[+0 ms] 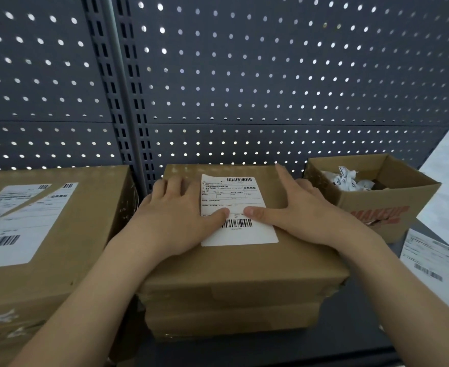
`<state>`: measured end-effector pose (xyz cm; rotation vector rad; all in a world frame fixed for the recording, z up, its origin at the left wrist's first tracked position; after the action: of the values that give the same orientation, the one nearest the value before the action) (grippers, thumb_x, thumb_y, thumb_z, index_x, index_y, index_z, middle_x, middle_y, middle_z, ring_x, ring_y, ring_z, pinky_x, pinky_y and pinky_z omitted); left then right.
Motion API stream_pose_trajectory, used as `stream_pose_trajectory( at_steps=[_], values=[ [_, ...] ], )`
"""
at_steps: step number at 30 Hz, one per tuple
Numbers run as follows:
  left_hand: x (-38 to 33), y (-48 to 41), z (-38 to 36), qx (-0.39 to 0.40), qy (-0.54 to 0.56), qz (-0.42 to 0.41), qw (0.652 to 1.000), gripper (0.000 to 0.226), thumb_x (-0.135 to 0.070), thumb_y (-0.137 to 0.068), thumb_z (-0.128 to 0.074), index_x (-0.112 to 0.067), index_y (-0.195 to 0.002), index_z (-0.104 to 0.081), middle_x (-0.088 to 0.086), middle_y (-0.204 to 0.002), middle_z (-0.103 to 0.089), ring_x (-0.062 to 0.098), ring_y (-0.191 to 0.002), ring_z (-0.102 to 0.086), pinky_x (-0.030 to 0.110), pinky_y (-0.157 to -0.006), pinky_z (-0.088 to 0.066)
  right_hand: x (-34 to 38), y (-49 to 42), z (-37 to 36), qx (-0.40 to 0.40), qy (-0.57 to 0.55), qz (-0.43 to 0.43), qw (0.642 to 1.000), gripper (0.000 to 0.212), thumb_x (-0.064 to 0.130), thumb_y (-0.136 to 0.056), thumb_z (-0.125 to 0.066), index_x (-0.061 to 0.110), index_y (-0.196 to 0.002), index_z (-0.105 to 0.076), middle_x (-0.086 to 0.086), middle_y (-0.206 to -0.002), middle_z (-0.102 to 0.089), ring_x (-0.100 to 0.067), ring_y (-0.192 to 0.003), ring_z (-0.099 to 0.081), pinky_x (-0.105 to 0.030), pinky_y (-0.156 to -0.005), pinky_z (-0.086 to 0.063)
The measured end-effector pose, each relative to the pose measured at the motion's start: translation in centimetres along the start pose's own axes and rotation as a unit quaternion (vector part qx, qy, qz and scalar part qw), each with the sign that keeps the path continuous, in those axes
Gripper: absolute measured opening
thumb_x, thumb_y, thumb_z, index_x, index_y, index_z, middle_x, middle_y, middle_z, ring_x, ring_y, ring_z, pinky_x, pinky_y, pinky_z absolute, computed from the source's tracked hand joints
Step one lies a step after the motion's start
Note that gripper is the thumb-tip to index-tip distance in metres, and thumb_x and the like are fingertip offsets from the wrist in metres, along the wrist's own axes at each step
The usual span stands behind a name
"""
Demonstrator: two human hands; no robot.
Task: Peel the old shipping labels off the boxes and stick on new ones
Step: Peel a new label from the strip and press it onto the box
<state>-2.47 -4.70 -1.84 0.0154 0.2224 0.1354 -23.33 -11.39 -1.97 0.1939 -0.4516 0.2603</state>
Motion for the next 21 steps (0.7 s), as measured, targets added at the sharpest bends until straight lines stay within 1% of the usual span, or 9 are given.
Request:
stream_pose_trajectory(
  at_steps=[2,3,5,7,9,13,16,18,21],
  values=[
    [0.2,-0.6,0.0,0.043,0.000,0.017,0.999,0.094,-0.083,-0.079,-0.031,-0.035,-0.155,-0.002,-0.001,-0.163,0.002,0.028,-0.149,0.002,0.049,-0.117,-0.016,0.1,-0.8,0.2,0.005,0.007,0.000,1.000,0.123,0.090,-0.059,-0.058,0.048,-0.151,0.012,0.005,-0.163,-0.007,-0.027,-0.150,-0.009,-0.050,-0.117,-0.023],
    [0.2,-0.8,0.0,0.054,-0.007,0.023,0.998,0.099,-0.086,-0.077,-0.030,-0.034,-0.156,0.000,-0.002,-0.164,0.005,0.029,-0.149,0.004,0.051,-0.117,-0.018,0.3,-1.3,0.2,0.007,0.011,-0.002,1.000,0.124,0.091,-0.057,-0.057,0.048,-0.151,0.011,0.004,-0.164,-0.005,-0.028,-0.150,-0.007,-0.050,-0.118,-0.022],
    [-0.1,-1.4,0.1,0.051,-0.023,0.035,0.998,0.105,-0.090,-0.073,-0.029,-0.032,-0.156,-0.002,-0.003,-0.162,0.000,0.031,-0.147,-0.003,0.051,-0.113,-0.024,0.5,-2.2,0.3,0.004,0.019,-0.006,1.000,0.127,0.094,-0.054,-0.055,0.046,-0.152,0.010,-0.001,-0.164,-0.005,-0.031,-0.150,-0.007,-0.051,-0.119,-0.021],
    [-0.5,-2.0,0.3,0.042,-0.035,0.051,0.997,0.106,-0.091,-0.072,-0.030,-0.028,-0.155,-0.010,0.000,-0.157,-0.011,0.032,-0.141,-0.012,0.048,-0.109,-0.030,0.7,-3.2,0.3,-0.008,0.023,-0.008,1.000,0.129,0.094,-0.054,-0.054,0.043,-0.154,0.008,-0.005,-0.162,-0.007,-0.034,-0.149,-0.010,-0.051,-0.119,-0.022],
    [-0.9,-2.6,0.6,0.036,-0.049,0.067,0.996,0.106,-0.091,-0.072,-0.029,-0.024,-0.154,-0.021,0.002,-0.149,-0.018,0.032,-0.137,-0.016,0.046,-0.104,-0.034,0.9,-4.1,0.5,-0.017,0.018,-0.014,1.000,0.129,0.092,-0.055,-0.057,0.041,-0.155,0.006,-0.007,-0.161,-0.008,-0.036,-0.148,-0.012,-0.051,-0.119,-0.022],
    [-1.1,-4.0,1.1,0.034,-0.073,0.097,0.992,0.103,-0.093,-0.070,-0.029,-0.025,-0.146,-0.041,0.005,-0.147,-0.021,0.034,-0.134,-0.018,0.043,-0.089,-0.036,0.9,-5.2,0.8,-0.011,0.005,-0.028,1.000,0.127,0.089,-0.057,-0.061,0.037,-0.156,0.000,-0.009,-0.158,-0.007,-0.039,-0.148,-0.014,-0.050,-0.119,-0.022],
    [-0.9,-4.9,1.2,-0.016,-0.073,0.123,0.990,0.094,-0.091,-0.073,-0.032,-0.024,-0.137,-0.052,0.006,-0.144,-0.025,0.034,-0.132,-0.023,0.041,-0.079,-0.034,0.8,-5.9,0.9,-0.019,0.008,-0.031,0.999,0.126,0.088,-0.057,-0.062,0.033,-0.156,-0.006,-0.011,-0.154,-0.014,-0.038,-0.145,-0.021,-0.049,-0.117,-0.026],
    [-0.6,-5.4,1.2,-0.046,-0.051,0.132,0.989,0.086,-0.086,-0.077,-0.038,-0.024,-0.135,-0.049,0.008,-0.141,-0.028,0.034,-0.130,-0.025,0.042,-0.080,-0.038,0.6,-6.5,1.1,-0.025,0.000,-0.036,0.999,0.126,0.088,-0.056,-0.062,0.031,-0.156,-0.010,-0.010,-0.154,-0.014,-0.038,-0.144,-0.022,-0.048,-0.115,-0.027],
    [0.4,-5.8,0.9,-0.068,0.019,0.137,0.988,0.076,-0.079,-0.081,-0.045,-0.027,-0.135,-0.041,0.011,-0.140,-0.028,0.037,-0.131,-0.023,0.050,-0.094,-0.041,0.3,-7.5,1.1,-0.031,-0.011,-0.044,0.998,0.123,0.089,-0.058,-0.061,0.030,-0.155,-0.015,-0.009,-0.155,-0.014,-0.037,-0.144,-0.023,-0.047,-0.114,-0.029]
  ],
)
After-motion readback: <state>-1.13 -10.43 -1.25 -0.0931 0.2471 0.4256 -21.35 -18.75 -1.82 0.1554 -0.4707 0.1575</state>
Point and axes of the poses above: each hand's wrist, its own y-axis away from the middle knuckle, its own z-axis out of the back of the hand, x = y × z, the point moved 4 cm from there along -y, towards the middle knuckle
